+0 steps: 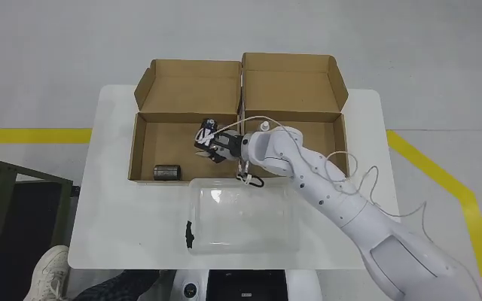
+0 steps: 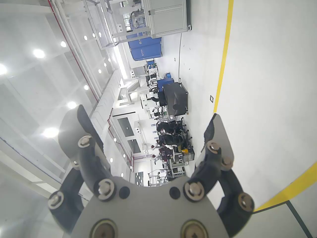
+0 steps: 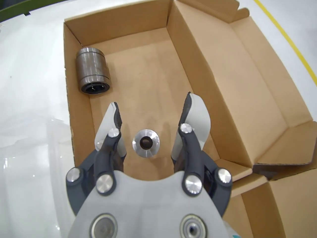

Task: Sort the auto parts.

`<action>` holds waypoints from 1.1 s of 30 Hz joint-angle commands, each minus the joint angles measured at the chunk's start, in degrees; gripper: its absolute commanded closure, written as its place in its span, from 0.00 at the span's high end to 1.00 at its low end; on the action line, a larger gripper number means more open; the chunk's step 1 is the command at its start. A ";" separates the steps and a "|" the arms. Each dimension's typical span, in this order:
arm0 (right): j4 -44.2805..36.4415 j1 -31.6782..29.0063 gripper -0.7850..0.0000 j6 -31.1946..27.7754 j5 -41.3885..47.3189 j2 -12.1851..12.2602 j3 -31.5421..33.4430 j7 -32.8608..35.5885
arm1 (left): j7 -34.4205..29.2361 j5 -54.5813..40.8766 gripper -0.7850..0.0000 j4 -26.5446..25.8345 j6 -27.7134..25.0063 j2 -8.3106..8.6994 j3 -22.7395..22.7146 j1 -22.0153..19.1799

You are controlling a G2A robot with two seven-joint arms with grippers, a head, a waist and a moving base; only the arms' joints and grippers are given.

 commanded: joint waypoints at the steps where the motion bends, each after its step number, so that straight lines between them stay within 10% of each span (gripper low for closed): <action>1: -3.33 -1.78 0.64 -0.70 -0.59 0.85 1.92 0.04 | 0.00 0.00 1.00 0.00 0.00 0.00 0.00 0.00; 9: -18.30 -12.69 0.72 -5.88 -2.79 5.14 12.56 -0.22 | 0.00 0.00 1.00 0.00 0.00 0.00 0.00 0.00; 16: -29.05 -23.40 1.00 -8.08 -6.28 8.23 22.74 -1.68 | 0.00 0.00 1.00 0.00 0.00 0.00 0.00 0.00; 33: -40.58 -44.97 1.00 -13.49 -9.62 12.59 45.94 -13.59 | 0.00 0.00 1.00 0.00 0.00 0.00 0.00 0.00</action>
